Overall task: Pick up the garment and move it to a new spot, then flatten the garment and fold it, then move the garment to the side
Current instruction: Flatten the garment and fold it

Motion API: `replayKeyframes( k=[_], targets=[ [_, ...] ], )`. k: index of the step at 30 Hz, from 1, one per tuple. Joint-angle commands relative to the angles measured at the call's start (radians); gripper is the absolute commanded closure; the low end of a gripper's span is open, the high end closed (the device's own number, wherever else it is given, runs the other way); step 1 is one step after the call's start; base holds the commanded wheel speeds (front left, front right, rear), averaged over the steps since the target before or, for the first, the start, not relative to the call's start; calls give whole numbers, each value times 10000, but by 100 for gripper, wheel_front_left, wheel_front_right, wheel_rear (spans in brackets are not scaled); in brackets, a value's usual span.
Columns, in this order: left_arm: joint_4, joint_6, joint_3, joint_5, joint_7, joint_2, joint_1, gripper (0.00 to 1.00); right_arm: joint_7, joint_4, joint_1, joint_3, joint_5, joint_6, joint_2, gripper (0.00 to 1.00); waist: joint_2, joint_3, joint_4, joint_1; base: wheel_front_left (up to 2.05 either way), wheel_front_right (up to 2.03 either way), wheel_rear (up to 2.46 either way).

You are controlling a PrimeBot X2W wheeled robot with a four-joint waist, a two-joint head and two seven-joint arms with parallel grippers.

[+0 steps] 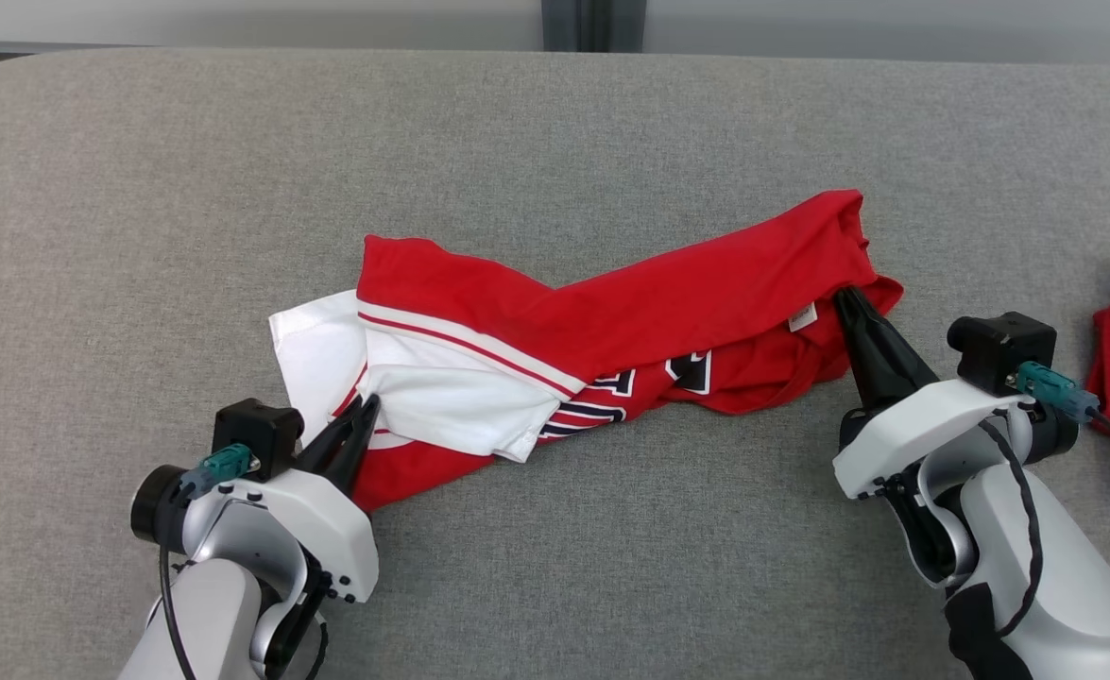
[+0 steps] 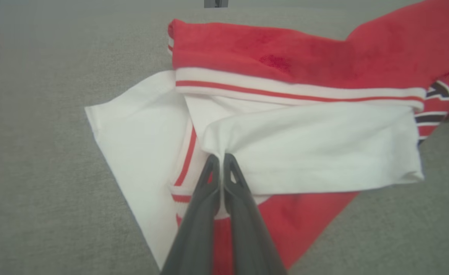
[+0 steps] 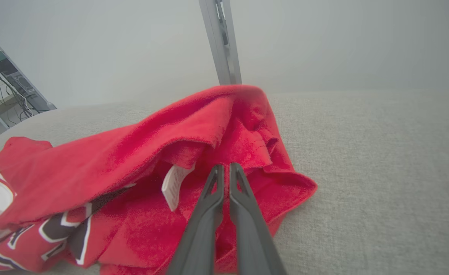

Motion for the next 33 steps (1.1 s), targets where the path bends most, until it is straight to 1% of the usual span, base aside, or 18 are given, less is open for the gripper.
replayKeyframes(
  k=[1,3,7,9,13,14,15,16,17,18,19,20,23,25,29,33],
  targets=[
    [-84,86,89,-66,-108,63,-167,100,-104,-79,-66,59,64,6,-128,100,-1,-42,-15,0,0,0,0],
    [-226,214,125,49,-159,167,-172,100,-297,-413,24,113,157,6,-237,100,-1,-115,-31,0,0,0,0],
    [-983,294,325,-109,-279,311,-48,100,-436,-1383,341,-9,288,6,-502,100,-1,-373,-111,0,0,0,0],
    [-1574,390,481,-149,-360,423,46,100,-437,-2021,451,-187,275,6,-605,100,-1,-547,-164,0,0,0,0],
    [-2984,744,866,-117,-464,660,139,100,-375,-3458,584,-535,181,6,-820,100,-1,-937,-269,0,0,0,0],
    [-3381,803,960,-129,-460,690,124,100,-301,-3844,597,-585,151,6,-858,100,-1,-1033,-281,0,0,0,0],
    [-4128,910,1069,-116,-369,796,69,100,-174,-4623,597,-695,80,6,-949,100,-1,-1232,-291,0,0,0,0],
    [-4527,1004,1163,-61,-326,873,7,100,-47,-4993,578,-788,56,6,-996,100,-1,-1300,-298,0,0,0,0],
    [-5251,1169,1369,-8,-228,987,-164,100,178,-5699,449,-894,-45,6,-1075,100,-1,-1425,-316,0,0,0,0],
    [-6257,1423,1617,201,-78,1175,-505,100,558,-6596,165,-1099,-139,6,-1111,100,-1,-1555,-329,0,0,0,0],
    [-6904,1639,1792,389,-38,1248,-807,100,831,-7049,40,-1176,-147,6,-1119,100,-1,-1653,-329,0,0,0,0],
    [-6904,1639,1792,389,-38,1248,-807,100,831,-7049,40,-1176,-147,6,-1119,100,-1,-1653,-329,0,0,0,0],
    [-7667,1872,1930,650,144,1346,-1220,100,1150,-7620,-230,-1225,-190,6,-1152,100,-1,-1827,-343,0,0,0,0],
    [-8055,1942,2022,757,287,1481,-1497,100,1311,-7931,-393,-1251,-207,6,-1164,100,-1,-1974,-378,0,0,0,0],
    [-8664,1975,2038,953,559,1662,-1955,100,1672,-8423,-527,-1372,-123,6,-1140,100,-1,-2107,-442,0,0,0,0],
    [-8969,1977,1927,1118,853,1770,-2300,100,1863,-8696,-660,-1423,-60,6,-1166,100,-1,-2143,-524,0,0,0,0]
  ],
)
